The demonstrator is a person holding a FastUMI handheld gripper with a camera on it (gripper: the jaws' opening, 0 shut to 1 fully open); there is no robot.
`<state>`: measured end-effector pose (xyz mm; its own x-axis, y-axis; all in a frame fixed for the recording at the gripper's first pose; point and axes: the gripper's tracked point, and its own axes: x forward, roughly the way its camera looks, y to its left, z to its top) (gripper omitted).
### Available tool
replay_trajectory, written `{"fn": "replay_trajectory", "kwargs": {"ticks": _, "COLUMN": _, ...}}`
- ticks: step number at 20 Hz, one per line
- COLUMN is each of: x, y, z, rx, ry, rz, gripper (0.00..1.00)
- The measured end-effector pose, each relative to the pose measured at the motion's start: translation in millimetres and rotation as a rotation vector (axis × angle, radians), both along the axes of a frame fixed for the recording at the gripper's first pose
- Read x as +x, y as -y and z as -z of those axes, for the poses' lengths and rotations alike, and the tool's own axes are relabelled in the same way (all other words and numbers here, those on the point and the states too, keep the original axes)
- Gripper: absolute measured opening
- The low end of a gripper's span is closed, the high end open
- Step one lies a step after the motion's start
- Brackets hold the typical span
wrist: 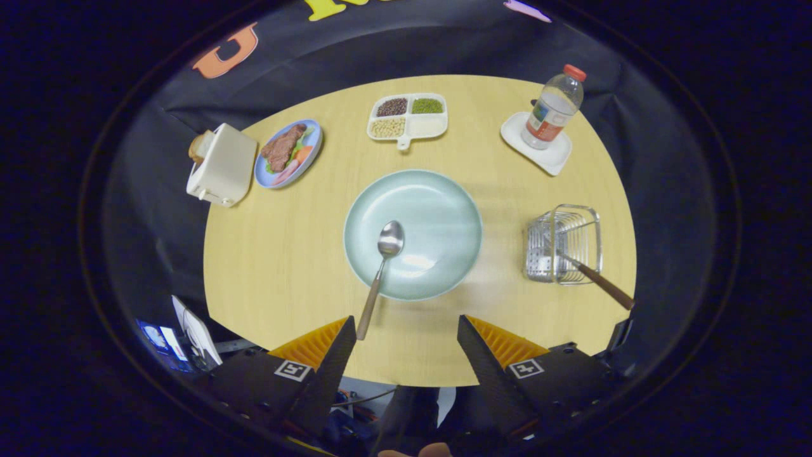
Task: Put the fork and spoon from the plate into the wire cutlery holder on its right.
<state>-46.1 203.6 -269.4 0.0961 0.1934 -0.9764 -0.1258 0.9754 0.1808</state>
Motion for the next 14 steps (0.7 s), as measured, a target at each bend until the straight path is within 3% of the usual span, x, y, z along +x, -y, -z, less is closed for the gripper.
{"fn": "replay_trajectory", "kwargs": {"ticks": 10, "x": -28, "y": -50, "z": 79, "rx": -0.038, "ry": -0.101, "rz": 0.108, "gripper": 0.96}}
{"fn": "replay_trajectory", "kwargs": {"ticks": 14, "x": -22, "y": -56, "z": 92, "rx": -0.058, "ry": -0.09, "rz": 0.103, "gripper": 0.77}}
